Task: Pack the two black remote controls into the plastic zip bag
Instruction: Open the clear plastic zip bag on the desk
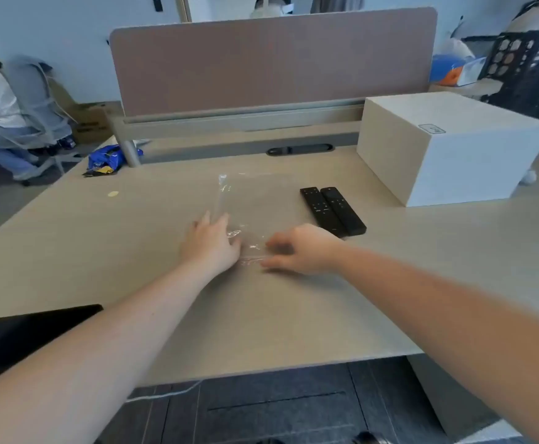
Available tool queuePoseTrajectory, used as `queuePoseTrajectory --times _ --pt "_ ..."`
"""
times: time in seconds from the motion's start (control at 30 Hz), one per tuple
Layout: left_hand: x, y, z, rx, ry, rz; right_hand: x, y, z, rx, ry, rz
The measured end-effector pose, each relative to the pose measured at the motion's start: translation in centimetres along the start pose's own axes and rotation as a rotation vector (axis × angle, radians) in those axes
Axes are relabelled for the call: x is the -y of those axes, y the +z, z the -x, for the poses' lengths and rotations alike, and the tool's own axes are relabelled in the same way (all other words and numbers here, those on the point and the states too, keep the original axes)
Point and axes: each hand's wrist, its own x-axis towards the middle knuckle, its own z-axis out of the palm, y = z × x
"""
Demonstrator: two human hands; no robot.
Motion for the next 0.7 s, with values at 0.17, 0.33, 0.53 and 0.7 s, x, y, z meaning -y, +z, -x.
queuePoseTrajectory --times 0.17,0.33,0.53,0.7 --pt "0.0 -1.6 0.8 0.067 -0.307 0.339 0.9 0.7 -0.4 0.024 -0.076 0.367" --pt "-0.4 -0.9 0.0 -0.055 -0.418 0.885 0.6 0.6 -1.0 -0.082 -0.115 0.477" --pt "-1.4 -0.8 1.5 -0.046 -0.318 1.138 -0.1 -0.2 -0.8 -0.344 0.005 -0.026" --pt "-2.3 -0.6 3.2 0.035 -0.234 1.116 0.4 -1.1 -1.1 -0.305 0.117 -0.225"
